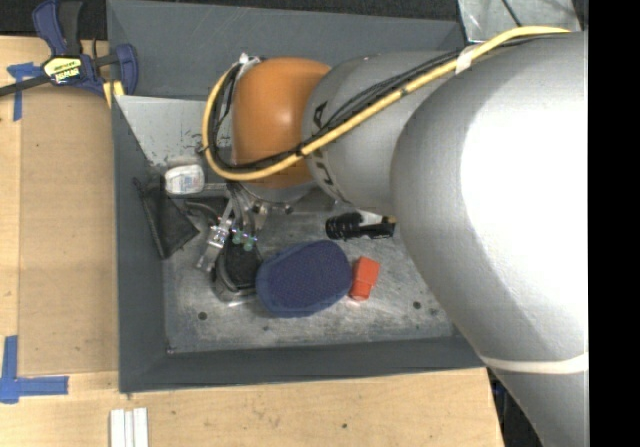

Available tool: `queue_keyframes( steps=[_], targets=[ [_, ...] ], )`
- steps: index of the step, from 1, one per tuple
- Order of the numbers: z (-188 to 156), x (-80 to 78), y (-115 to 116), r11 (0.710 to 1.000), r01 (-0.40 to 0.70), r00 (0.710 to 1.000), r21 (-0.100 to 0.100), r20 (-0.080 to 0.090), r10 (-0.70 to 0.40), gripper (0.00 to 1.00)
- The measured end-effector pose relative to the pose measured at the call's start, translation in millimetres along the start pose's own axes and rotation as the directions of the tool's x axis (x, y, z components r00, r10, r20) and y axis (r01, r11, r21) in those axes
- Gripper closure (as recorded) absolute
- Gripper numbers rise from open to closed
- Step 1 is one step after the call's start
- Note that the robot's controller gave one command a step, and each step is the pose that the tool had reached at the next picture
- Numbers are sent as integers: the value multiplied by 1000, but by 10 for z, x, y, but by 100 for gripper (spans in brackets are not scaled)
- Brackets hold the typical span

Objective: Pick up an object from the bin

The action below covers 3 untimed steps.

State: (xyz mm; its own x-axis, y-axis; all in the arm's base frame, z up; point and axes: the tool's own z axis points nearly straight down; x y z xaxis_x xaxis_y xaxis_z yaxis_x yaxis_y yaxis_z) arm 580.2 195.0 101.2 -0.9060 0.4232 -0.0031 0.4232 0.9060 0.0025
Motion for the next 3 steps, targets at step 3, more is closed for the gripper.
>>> queue_keyframes(
  steps=[3],
  targets=[
    [218, 93, -99, 865, -502, 865, -2, -4, 502, 0]
  ],
)
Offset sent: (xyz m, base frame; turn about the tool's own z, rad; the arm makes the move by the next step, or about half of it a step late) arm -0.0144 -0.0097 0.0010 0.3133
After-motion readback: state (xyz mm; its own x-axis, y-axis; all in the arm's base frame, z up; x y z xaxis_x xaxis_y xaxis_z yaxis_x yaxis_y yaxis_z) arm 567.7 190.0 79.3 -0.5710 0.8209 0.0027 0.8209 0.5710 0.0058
